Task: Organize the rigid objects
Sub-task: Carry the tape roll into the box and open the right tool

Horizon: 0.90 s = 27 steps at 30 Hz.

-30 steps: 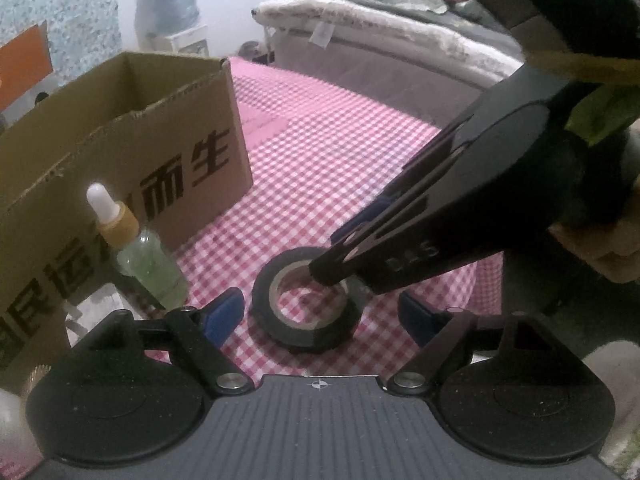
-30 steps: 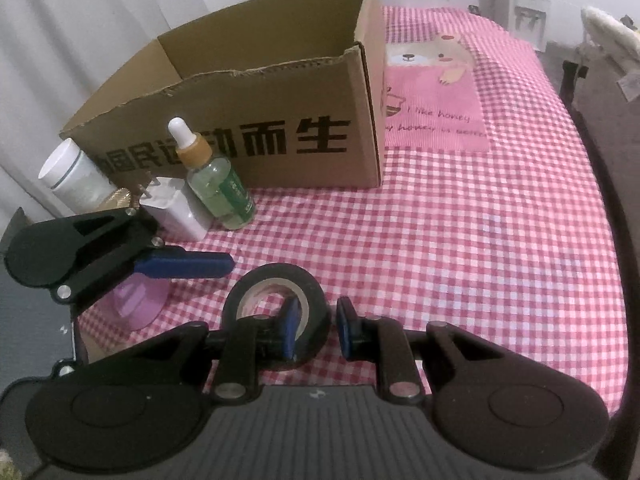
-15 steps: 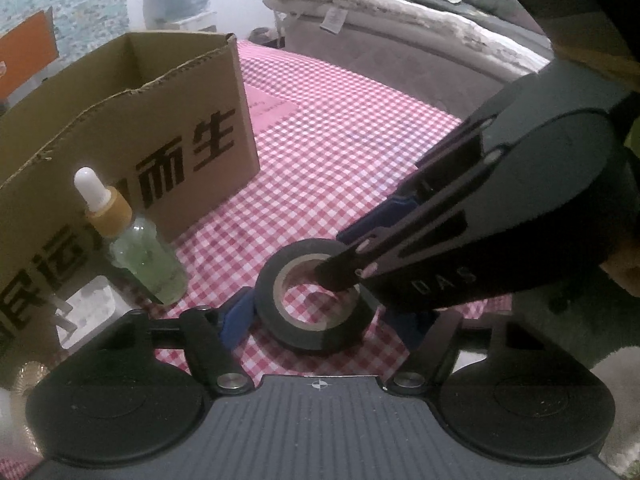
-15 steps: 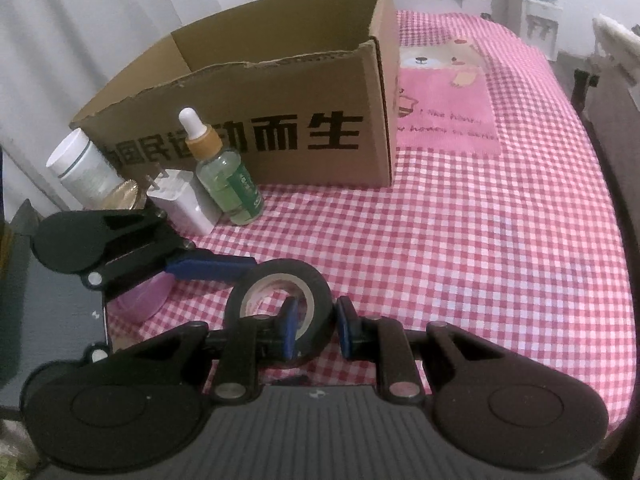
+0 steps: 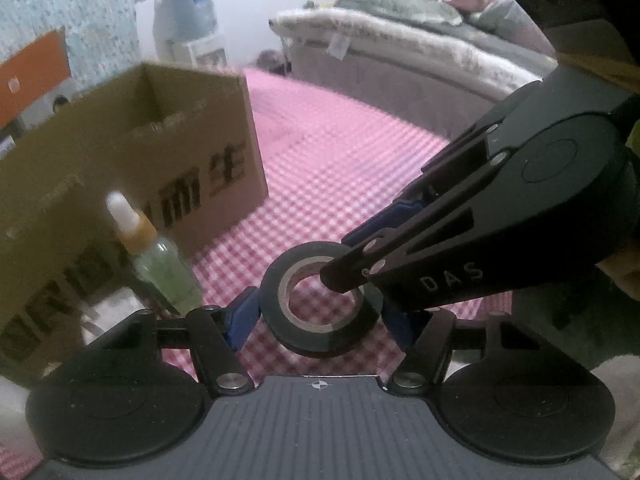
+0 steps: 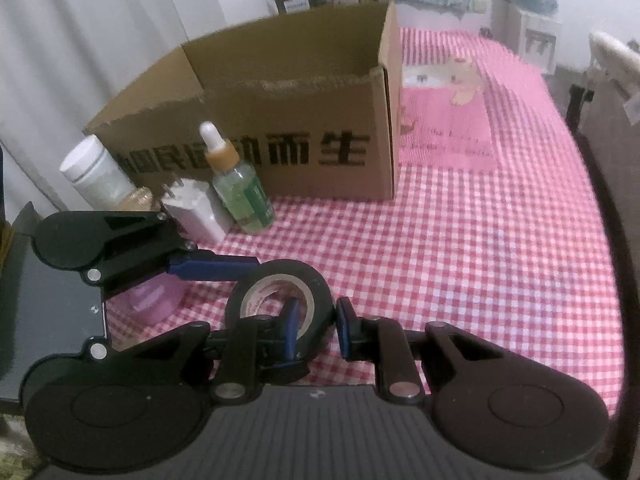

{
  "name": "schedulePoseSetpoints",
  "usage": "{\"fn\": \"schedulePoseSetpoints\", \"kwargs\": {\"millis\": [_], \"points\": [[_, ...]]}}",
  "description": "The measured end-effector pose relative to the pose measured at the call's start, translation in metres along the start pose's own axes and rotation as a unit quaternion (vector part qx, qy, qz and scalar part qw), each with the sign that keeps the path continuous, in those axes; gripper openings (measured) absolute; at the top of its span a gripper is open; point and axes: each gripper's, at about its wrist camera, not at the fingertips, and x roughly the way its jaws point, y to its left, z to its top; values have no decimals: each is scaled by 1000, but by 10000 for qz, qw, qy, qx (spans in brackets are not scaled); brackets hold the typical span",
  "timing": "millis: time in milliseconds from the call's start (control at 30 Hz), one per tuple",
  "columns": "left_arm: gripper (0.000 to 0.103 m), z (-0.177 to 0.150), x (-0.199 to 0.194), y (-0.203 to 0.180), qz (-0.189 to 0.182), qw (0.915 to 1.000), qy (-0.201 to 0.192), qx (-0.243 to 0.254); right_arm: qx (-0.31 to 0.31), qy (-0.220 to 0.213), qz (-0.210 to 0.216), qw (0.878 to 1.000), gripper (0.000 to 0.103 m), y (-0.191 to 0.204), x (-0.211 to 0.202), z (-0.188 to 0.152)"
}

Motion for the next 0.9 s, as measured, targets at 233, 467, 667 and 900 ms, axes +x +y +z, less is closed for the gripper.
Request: {"fn": "schedulePoseSetpoints", "kwargs": {"millis": [233, 467, 667, 900], "points": [[67, 21, -53, 10, 475, 9962, -727, 95, -514, -693, -132, 9962, 22, 28, -48, 24], [67, 50, -101, 60, 1091, 9861, -1240, -166, -1379, -1460, 85, 9796, 22, 67, -78, 87], [67, 72, -94, 127, 1236, 9876, -726, -639, -1787, -1278, 626, 9736, 22, 90, -45, 159], [67, 71, -35, 204, 717, 9835, 573, -1556, -1217, 229, 1369, 9828, 22, 82, 56, 231]]}}
